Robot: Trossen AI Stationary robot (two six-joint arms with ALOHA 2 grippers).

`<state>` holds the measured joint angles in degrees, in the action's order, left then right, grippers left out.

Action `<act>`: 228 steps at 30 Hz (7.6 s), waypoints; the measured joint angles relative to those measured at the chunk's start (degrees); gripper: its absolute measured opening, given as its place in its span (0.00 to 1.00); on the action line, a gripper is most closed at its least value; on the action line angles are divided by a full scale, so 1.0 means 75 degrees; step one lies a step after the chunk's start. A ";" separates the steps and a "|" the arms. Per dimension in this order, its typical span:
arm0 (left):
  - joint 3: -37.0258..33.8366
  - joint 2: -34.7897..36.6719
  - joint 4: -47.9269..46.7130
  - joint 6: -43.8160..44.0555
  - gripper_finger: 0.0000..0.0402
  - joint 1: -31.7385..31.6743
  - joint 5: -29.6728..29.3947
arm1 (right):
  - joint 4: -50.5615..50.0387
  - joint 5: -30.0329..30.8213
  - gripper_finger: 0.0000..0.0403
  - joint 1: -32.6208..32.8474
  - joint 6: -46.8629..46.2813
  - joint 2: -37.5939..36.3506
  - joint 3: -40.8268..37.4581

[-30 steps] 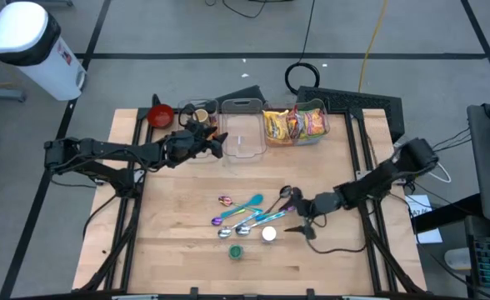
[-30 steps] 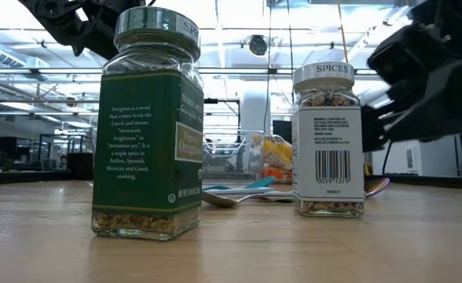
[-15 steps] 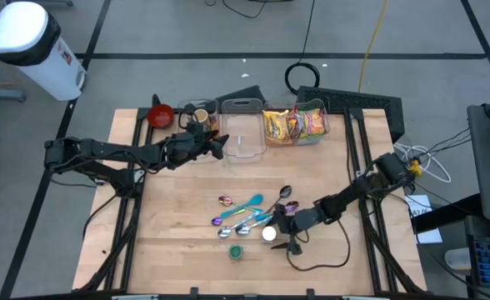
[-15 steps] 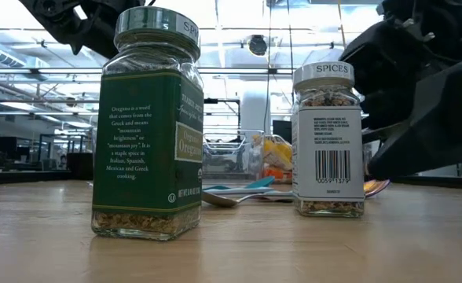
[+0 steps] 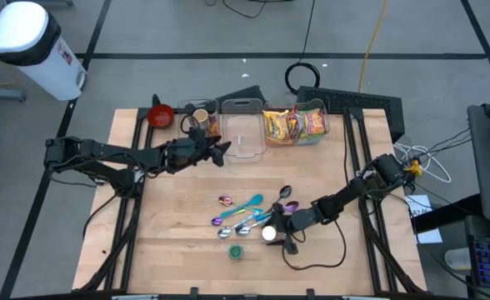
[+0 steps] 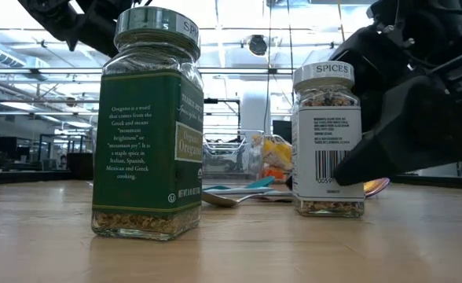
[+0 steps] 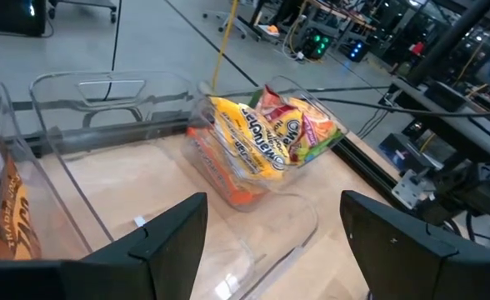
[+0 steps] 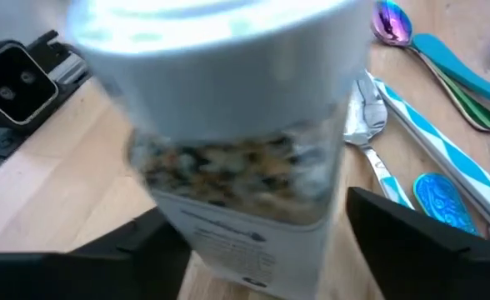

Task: Pick & Place Food Item
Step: Put the white seasoning bottle into the left transparent bin, then put the green seasoning bottle into the left transparent bin

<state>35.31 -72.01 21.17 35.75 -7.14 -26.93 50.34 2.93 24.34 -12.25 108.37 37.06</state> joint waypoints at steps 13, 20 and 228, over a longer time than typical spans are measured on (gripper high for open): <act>0.0000 0.0000 -0.0012 0.0009 0.70 0.0111 0.0002 | -0.1173 0.0034 0.48 -0.0039 -0.0020 -0.1079 -0.0012; 0.0000 0.0000 -0.0010 0.0391 0.70 0.0108 0.0003 | -0.2794 0.0508 0.48 -0.0504 0.0212 -0.2839 -0.0012; -0.0874 0.3500 -0.2210 -0.1656 0.91 -0.2822 0.4099 | -0.2007 -0.1803 0.63 -0.3229 0.0586 -0.2548 -0.0006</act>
<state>28.75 -45.75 4.60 23.33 -28.30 3.81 35.29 -10.59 0.12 -7.86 89.25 37.01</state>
